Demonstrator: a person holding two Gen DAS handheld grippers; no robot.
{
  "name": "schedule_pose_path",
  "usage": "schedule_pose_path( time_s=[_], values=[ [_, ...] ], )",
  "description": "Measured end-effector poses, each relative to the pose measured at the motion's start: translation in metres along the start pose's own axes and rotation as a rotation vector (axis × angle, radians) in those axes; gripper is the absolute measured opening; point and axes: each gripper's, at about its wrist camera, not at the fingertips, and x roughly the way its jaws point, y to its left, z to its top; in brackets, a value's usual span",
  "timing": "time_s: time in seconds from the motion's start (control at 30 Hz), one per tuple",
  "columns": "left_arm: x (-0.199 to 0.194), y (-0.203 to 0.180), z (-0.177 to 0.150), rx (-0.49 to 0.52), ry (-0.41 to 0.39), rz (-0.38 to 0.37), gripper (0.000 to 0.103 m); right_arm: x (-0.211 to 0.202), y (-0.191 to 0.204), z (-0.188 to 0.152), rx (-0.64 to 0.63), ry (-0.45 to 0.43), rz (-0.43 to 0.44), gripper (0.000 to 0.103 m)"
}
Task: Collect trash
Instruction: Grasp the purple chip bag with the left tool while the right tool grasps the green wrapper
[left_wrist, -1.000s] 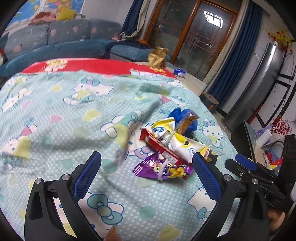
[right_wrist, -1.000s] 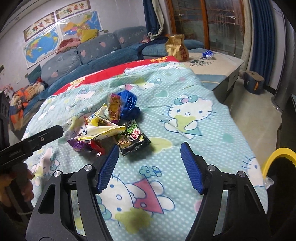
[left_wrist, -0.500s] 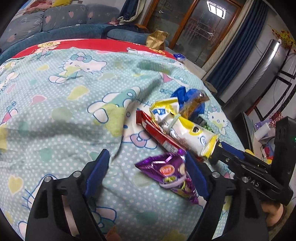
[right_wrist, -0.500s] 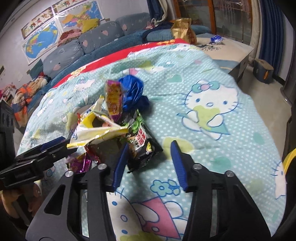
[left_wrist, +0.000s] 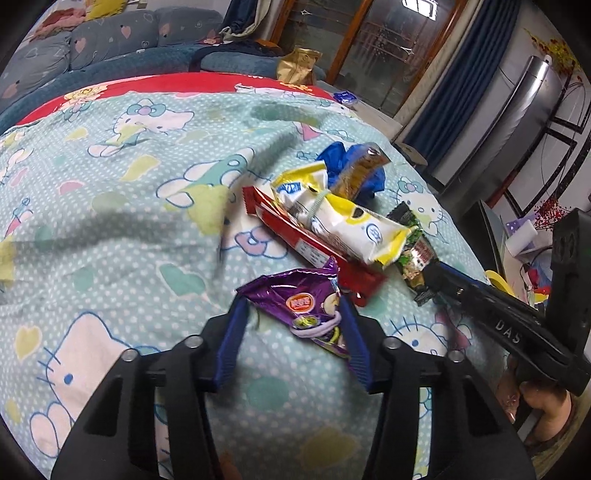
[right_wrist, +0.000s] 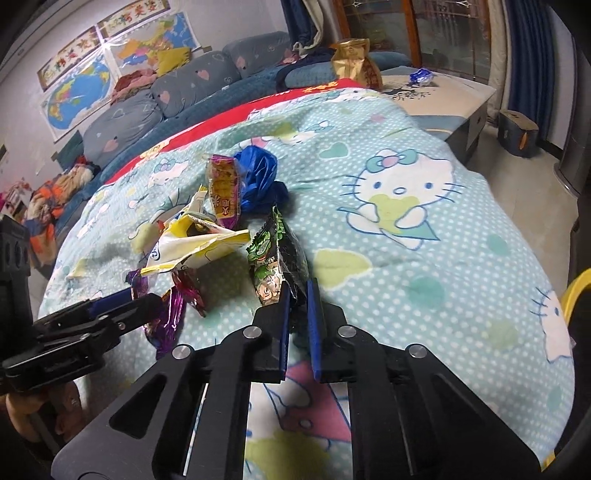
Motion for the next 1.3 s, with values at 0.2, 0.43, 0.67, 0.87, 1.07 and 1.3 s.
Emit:
schedule_pose_path(
  time_s=[0.2, 0.43, 0.67, 0.87, 1.07, 1.3],
  values=[
    [-0.004, -0.002, -0.002, -0.011, 0.008, -0.022, 0.036, -0.012, -0.009, -0.008, 0.026, -0.014, -0.004, 0.005],
    [-0.012, -0.011, -0.009, -0.001, 0.017, -0.055, 0.03, -0.024, -0.017, -0.016, 0.055, -0.024, -0.012, 0.005],
    [-0.023, -0.03, -0.021, 0.04, 0.02, -0.09, 0.028, -0.039, -0.027, -0.022, 0.074, -0.039, -0.028, 0.004],
    [-0.027, -0.05, -0.024, 0.077, 0.02, -0.128, 0.027, -0.051, -0.035, -0.026, 0.084, -0.054, -0.039, 0.004],
    [-0.029, -0.07, -0.024, 0.119, 0.017, -0.156, 0.027, -0.062, -0.045, -0.029, 0.097, -0.068, -0.055, 0.004],
    [-0.029, -0.091, -0.022, 0.155, 0.013, -0.181, 0.027, -0.075, -0.059, -0.033, 0.111, -0.085, -0.074, 0.004]
  ],
)
